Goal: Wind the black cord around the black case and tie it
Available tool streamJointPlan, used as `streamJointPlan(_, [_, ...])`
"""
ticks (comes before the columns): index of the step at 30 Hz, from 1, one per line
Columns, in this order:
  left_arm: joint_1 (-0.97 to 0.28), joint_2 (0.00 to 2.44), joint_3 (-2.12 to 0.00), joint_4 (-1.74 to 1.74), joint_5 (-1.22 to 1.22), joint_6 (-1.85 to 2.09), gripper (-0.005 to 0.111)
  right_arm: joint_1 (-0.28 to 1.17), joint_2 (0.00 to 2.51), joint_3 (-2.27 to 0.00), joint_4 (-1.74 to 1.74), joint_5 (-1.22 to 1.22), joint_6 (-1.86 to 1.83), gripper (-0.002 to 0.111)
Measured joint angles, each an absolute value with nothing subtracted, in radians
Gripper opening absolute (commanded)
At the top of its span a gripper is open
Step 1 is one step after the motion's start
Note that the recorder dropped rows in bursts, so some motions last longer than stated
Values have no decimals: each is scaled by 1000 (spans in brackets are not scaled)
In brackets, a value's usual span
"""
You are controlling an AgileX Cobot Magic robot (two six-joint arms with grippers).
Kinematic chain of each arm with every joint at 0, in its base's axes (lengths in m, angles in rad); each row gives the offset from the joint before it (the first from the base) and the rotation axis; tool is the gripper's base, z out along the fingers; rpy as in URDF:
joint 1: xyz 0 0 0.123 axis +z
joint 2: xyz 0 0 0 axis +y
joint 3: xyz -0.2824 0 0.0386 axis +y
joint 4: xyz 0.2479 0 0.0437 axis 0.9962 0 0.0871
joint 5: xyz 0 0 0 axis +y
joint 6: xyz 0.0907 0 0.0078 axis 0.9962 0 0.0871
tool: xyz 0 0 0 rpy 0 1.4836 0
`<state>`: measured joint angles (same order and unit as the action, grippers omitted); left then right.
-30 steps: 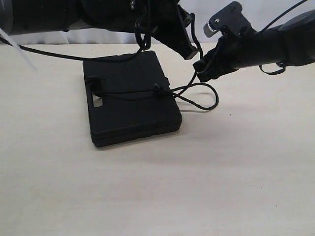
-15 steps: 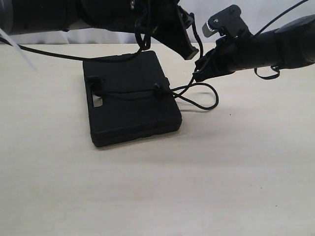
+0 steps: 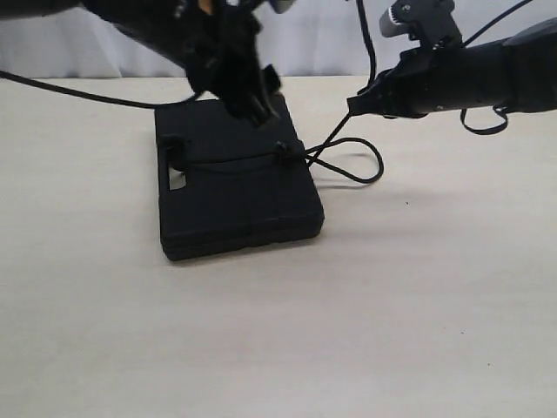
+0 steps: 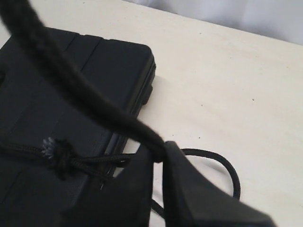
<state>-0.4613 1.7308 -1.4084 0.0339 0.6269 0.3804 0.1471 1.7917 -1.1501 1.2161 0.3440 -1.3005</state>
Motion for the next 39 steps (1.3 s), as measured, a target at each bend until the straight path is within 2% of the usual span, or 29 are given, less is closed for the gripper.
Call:
streamJointPlan(4, [-345,1747,-1408,185,810,99,61,112,1788,-1150,1212,350,-1249,4])
streamJointPlan(9, [-218,1844,-1408,60,873,-7,61,101,1782,-1150,1210,377,-1241,4])
streamJointPlan(18, [-196,2054,-1408,-157,738,51,61,97,1780,-1150,1210,400,-1239,4])
streamJointPlan(25, [-190,2112,-1408,-160,633,74,60,97,1780,-1150,1210,400,-1246,4])
streamJointPlan(28, [-188,2131,-1408,-160,620,76,52,97,1780,-1150,1210,400,-1246,4])
streamJointPlan(34, [-190,2151,-1408,-171,592,63,0,93,1780,-1150,1206,388,-1175,4])
streamJointPlan(39, [-177,2112,-1408,-171,569,62,0,35,1758,-1150,1201,416,-1129,4])
